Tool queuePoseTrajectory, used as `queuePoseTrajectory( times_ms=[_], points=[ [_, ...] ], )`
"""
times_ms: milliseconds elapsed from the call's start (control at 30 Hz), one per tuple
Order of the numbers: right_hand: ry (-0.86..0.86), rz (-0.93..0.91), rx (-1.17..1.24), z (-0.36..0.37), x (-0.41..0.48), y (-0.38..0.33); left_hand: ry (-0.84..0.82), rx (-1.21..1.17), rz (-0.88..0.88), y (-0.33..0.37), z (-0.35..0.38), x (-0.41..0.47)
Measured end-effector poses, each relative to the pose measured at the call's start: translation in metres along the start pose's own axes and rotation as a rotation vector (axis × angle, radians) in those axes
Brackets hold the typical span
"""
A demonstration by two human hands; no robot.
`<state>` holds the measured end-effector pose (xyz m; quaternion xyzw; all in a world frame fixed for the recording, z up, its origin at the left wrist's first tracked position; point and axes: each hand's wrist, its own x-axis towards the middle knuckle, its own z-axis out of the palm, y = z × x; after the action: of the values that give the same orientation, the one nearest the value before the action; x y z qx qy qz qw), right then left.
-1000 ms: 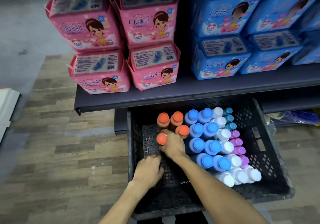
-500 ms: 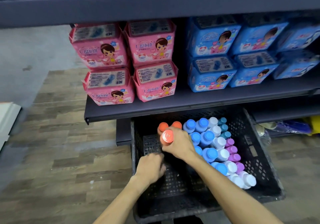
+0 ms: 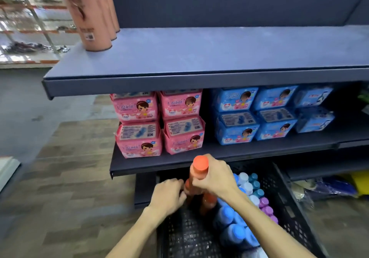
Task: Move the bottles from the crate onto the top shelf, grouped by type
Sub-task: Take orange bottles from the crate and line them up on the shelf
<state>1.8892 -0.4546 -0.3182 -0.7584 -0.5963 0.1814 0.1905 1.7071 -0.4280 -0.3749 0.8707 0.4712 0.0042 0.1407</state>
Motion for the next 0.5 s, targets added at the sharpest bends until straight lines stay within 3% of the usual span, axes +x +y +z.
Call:
queuePoseTrajectory(
  times_ms=[200,500],
  points=[
    [0.152,-0.139,-0.046,-0.053,0.001,-0.028,0.09,0.025,0.026,-0.005,-0.042,0.008],
    [0.255,-0.315,0.084,-0.121,-0.01,-0.075,0.222,-0.019,0.114,-0.004,-0.109,0.007]
  ],
)
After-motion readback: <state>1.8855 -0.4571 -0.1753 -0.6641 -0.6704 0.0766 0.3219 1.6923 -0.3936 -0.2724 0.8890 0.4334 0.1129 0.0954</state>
